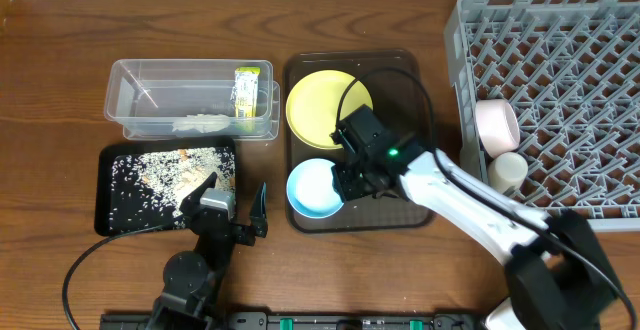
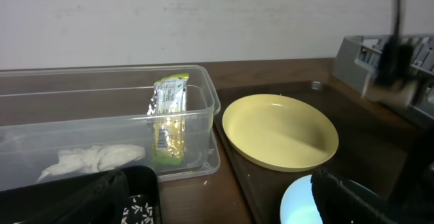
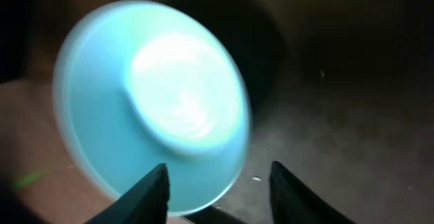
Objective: Sort waste into correct bins and load items into the dishwasher rack
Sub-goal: 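Reach the right gripper to the blue bowl and grasp its rim, then carry the blue bowl into the dish rack and release it upright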
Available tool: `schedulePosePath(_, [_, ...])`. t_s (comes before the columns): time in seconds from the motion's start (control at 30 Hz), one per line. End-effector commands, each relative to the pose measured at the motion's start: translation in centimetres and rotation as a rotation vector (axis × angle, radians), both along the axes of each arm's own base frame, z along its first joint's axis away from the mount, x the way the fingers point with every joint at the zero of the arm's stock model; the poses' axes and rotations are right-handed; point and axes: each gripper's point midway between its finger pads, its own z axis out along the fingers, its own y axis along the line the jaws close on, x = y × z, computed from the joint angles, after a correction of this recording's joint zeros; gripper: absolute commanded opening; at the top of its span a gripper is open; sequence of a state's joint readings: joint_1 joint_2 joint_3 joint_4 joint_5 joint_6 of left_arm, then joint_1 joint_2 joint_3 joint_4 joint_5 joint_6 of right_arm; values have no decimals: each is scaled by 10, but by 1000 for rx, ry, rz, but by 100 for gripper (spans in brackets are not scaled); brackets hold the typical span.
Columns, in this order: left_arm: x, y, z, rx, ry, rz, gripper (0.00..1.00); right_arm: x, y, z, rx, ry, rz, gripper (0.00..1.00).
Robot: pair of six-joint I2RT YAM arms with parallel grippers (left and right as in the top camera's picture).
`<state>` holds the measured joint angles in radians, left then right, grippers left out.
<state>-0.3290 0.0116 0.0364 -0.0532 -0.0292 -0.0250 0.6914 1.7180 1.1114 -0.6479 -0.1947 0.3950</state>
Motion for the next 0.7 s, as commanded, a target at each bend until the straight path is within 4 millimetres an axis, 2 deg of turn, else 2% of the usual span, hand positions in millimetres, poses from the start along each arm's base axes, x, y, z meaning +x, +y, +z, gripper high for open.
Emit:
schedulePosePath(0.0, [1,2,-18,23,36,9,88,-1,-2,-24,-41,59,-58,28])
schedulePosePath(0.1, [1,2,-18,23,36,8,88,0,-4,-39,-61,83,-63,9])
schedulePosePath(0.17, [1,2,-18,23,36,8,88,3,-6,-36,-55,77,-72,6])
schedulePosePath(0.23, [1,2,-18,23,36,8,88,8,-6,-26,-37,51,-71,5])
schedulePosePath(0.33, [1,2,-18,23,36,8,88,17,-9,2,-12,-39,-42,5])
schedulePosePath(0.4, [1,2,-18,23,36,8,88,25,-19,24,-20,-117,-62,1])
schedulePosePath(0.47, [1,2,-18,23,36,8,88,35,-36,46,-52,-204,-111,1])
schedulePosePath(0.53, [1,2,-18,23,36,9,88,47,-64,68,-121,-302,-186,1])
schedulePosePath(0.67, [1,2,-18,23,36,8,88,76,-154,118,-342,-534,-437,1])
